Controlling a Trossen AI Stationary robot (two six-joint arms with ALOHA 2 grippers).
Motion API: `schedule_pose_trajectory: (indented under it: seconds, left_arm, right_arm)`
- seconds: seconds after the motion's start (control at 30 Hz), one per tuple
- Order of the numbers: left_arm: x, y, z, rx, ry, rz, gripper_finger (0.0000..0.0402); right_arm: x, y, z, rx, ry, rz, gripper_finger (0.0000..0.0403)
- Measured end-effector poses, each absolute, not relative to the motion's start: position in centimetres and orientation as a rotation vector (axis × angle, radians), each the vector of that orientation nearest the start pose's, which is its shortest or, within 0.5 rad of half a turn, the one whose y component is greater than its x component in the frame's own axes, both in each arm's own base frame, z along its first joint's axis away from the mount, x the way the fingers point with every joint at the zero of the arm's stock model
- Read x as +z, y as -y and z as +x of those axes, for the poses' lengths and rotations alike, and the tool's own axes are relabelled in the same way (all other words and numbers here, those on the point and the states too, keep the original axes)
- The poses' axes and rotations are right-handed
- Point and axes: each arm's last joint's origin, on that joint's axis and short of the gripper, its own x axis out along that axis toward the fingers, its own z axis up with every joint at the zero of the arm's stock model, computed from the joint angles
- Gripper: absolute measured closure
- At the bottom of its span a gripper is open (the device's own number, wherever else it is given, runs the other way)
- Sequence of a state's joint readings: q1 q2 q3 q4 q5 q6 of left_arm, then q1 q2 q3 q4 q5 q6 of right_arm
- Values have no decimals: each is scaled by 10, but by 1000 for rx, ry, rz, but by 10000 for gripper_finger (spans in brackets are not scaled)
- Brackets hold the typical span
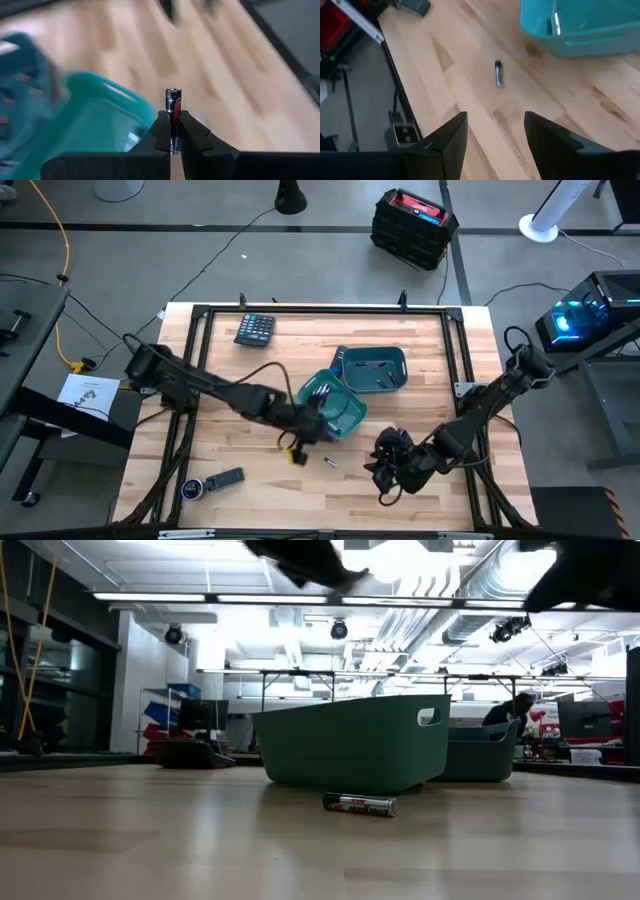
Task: Sort batteries
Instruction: Put the white battery into the green bin
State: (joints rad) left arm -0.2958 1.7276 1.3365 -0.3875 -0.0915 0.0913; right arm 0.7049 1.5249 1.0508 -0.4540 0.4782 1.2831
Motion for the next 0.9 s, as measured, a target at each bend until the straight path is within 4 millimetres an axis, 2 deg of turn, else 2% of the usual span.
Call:
schedule_pose_trajectory:
  seconds: [0.1, 0.2, 0.43, 0.6, 0.73, 0.83, 0.9]
  left_arm:
    - [250, 89, 378, -100, -737, 227, 380]
    - [239, 74, 384, -48, -785, 192, 341]
    - [241, 65, 372, -20, -881, 163, 245]
    - [250, 64, 353, 4, -982, 123, 216]
    - [270, 68, 338, 29, -965, 33, 216]
    - [296, 72, 324, 28, -859, 0, 218]
    - [315, 74, 314, 50, -774, -6, 220]
  right_arm:
    - [235, -185, 250, -300, -734, 699, 213]
    - [237, -183, 254, -296, -716, 705, 213]
    - [243, -177, 267, -249, -648, 724, 213]
    - [232, -176, 291, -87, -677, 682, 214]
    - [206, -176, 311, -37, -730, 618, 228]
    - [185, -178, 324, -61, -793, 534, 246]
    - [178, -181, 334, -51, -802, 483, 259]
